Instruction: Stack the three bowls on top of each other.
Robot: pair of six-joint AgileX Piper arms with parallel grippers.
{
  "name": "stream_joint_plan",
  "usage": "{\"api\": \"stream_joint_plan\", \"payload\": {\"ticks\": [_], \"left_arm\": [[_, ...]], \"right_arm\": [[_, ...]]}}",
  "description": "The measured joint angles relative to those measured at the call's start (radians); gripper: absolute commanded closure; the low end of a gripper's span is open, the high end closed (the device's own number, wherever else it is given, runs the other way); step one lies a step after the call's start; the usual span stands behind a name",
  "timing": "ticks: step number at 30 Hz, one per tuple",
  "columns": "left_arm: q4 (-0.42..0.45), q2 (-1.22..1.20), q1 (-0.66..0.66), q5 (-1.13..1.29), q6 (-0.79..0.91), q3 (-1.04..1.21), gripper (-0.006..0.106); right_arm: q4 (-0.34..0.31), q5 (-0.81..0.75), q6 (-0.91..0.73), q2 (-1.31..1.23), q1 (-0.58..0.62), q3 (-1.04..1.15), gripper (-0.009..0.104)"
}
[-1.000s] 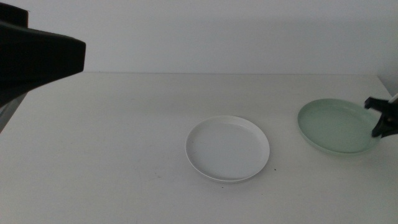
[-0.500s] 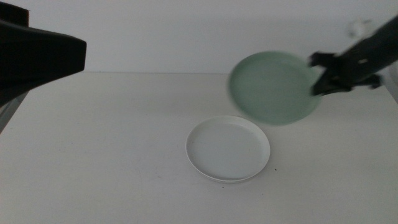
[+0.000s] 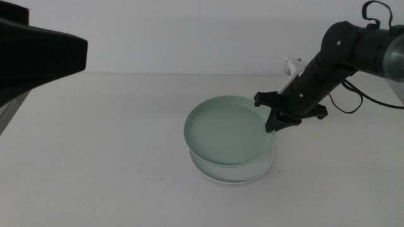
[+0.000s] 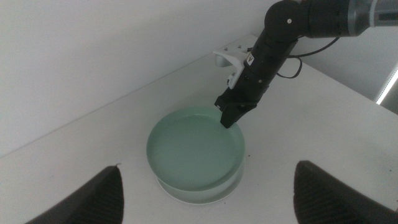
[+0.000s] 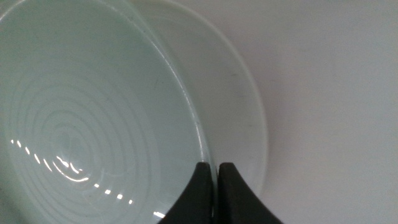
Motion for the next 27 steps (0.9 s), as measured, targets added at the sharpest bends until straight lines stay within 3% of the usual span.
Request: {"api": "stream_joint_plan", "payload": {"ticks": [4,13,16,21,22,27], "left_arm": [[0.000,0.000,0.000,0.000,0.000,0.000,0.007],[0.000,0.000,0.000,-0.002,0.000,0.000,0.007],[0.000,0.000,0.000,-0.002,0.000,0.000,0.007],[0.000,0.000,0.000,-0.002,0.000,0.000,0.007],[0.000,0.000,0.000,-0.002,0.000,0.000,0.007],[0.000,0.000,0.000,-0.002,0.000,0.000,0.007]], "right_arm": [[-0.034,0.012,0.029,0.016,0.000,0.000,0.097],[-0.044,0.027,0.038,0.037,0.000,0.000,0.094],[-0.044,0.027,0.031,0.037,0.000,0.000,0.072],[-0.044,0.027,0.020,0.037,0.000,0.000,0.009],[-0.044,0.027,0.013,0.037,0.000,0.000,0.002],[-0.050,0.068,-0.094,0.005,0.000,0.002,0.003]]}}
